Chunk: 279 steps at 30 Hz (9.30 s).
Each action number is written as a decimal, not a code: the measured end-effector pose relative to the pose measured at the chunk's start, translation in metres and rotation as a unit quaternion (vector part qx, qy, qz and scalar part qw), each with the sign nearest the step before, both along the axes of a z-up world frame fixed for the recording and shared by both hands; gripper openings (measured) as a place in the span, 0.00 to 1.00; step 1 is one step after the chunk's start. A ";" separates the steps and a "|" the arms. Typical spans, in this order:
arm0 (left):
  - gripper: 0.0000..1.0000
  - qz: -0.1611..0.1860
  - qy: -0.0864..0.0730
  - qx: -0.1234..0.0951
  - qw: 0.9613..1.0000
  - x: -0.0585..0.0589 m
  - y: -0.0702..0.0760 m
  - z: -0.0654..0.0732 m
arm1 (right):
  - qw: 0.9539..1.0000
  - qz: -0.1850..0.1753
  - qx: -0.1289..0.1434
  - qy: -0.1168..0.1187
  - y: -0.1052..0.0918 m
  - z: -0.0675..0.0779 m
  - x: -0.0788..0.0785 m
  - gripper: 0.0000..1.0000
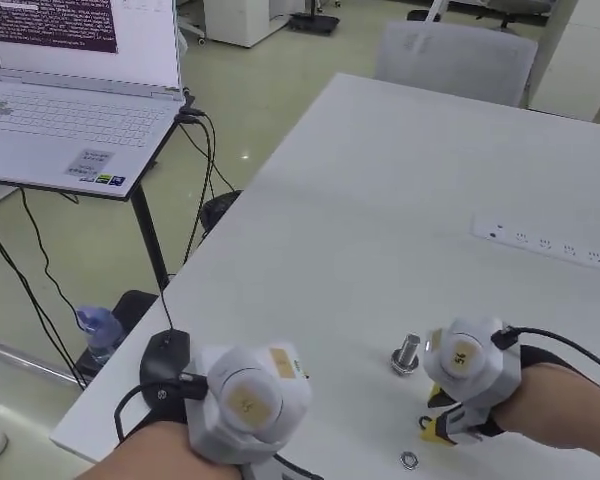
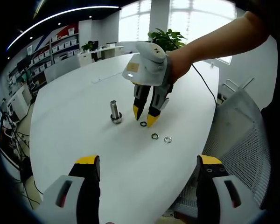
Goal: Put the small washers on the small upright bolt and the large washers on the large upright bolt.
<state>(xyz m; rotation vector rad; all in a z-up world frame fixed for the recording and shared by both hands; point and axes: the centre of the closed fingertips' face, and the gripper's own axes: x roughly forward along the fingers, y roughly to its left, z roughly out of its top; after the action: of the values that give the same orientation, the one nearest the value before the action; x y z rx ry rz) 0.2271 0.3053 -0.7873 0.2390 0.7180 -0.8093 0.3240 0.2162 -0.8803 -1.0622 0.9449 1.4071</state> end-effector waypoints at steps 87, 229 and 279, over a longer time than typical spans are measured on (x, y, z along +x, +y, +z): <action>0.86 -0.002 0.001 0.005 1.000 0.003 -0.005 -0.006 | 0.991 -0.130 0.018 -0.027 -0.059 0.073 0.064 0.13; 0.82 -0.013 0.013 0.021 1.000 -0.011 0.001 -0.002 | 0.992 -0.122 0.019 0.019 -0.055 0.052 -0.034 0.23; 0.80 -0.017 0.008 0.014 1.000 -0.020 -0.007 -0.007 | 0.999 -0.046 0.016 -0.006 0.010 0.000 -0.053 0.19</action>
<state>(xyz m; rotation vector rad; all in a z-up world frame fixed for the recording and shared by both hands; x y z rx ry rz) 0.2075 0.2981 -0.7945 0.2702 0.7417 -0.8352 0.2706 0.2264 -0.8801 -0.9907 0.9477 1.3337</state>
